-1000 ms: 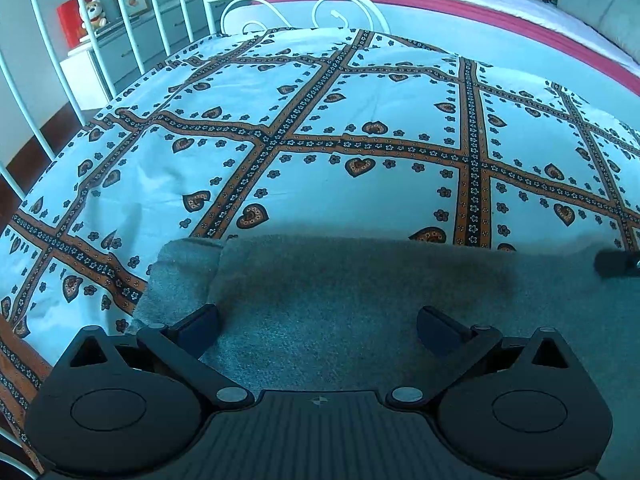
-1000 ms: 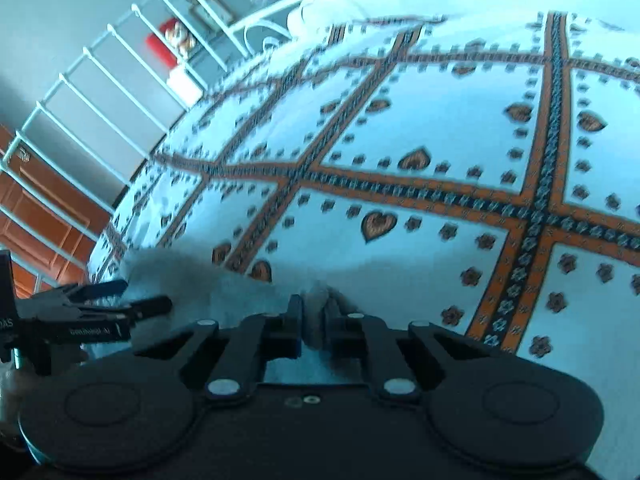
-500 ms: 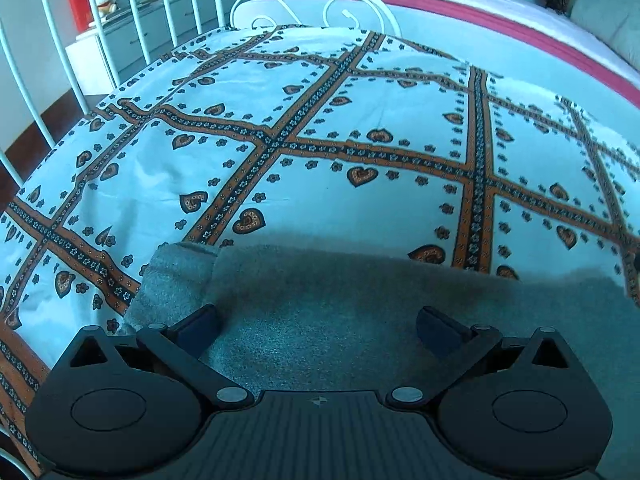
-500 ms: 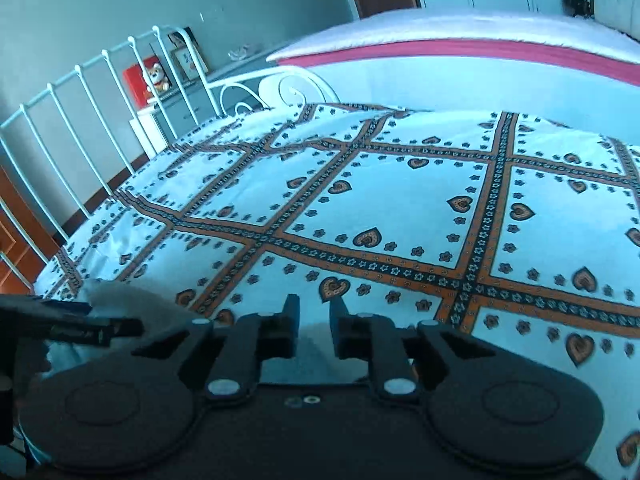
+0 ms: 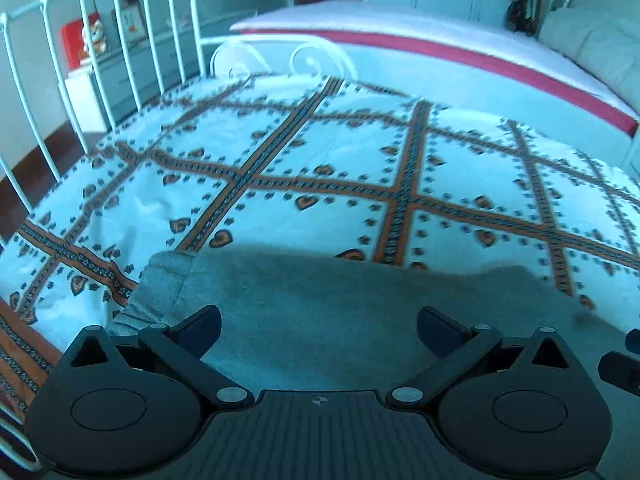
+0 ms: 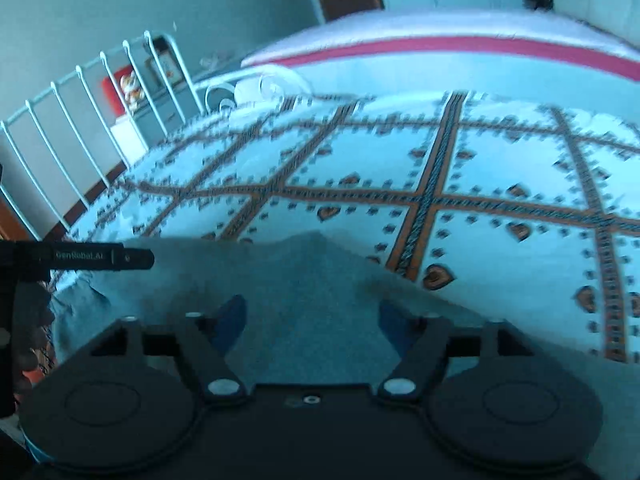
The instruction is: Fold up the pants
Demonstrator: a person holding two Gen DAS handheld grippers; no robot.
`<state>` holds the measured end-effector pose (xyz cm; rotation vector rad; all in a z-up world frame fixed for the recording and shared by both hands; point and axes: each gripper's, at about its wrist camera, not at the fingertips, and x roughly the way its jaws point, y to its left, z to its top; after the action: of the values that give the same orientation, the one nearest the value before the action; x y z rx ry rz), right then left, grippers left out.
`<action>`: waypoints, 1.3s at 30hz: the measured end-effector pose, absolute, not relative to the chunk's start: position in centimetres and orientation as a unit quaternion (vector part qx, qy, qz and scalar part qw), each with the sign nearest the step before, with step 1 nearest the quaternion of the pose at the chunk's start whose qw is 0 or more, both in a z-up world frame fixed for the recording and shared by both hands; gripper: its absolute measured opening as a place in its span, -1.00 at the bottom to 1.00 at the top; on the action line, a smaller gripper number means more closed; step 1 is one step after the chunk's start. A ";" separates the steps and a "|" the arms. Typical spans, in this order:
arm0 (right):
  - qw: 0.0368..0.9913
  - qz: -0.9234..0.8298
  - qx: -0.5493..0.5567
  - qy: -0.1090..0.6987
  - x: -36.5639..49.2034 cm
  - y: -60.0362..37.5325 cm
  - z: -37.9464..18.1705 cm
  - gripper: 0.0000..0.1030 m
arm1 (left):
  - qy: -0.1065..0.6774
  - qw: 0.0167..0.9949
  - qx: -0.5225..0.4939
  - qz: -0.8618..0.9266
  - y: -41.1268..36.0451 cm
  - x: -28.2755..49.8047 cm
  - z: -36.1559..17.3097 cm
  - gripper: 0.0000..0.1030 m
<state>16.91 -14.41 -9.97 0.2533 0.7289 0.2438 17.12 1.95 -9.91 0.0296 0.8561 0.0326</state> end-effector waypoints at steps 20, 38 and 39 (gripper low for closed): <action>0.935 -0.007 0.187 0.300 3.9 -24.7 -6.3 0.57 | 0.332 0.933 0.103 -0.094 -9.7 7.0 -1.8 1.00; 0.919 -0.150 0.229 0.285 -7.3 -35.2 -8.3 0.78 | 0.347 0.911 0.138 -0.176 -19.0 2.6 -4.0 1.00; 0.915 -0.158 0.234 0.287 -7.9 -35.9 -8.9 0.77 | 0.350 0.909 0.140 -0.178 -19.3 2.5 -4.4 1.00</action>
<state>-7.85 -35.94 -8.86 0.4811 0.5909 -0.3261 2.50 -19.30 -4.40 0.2885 0.7224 -0.3681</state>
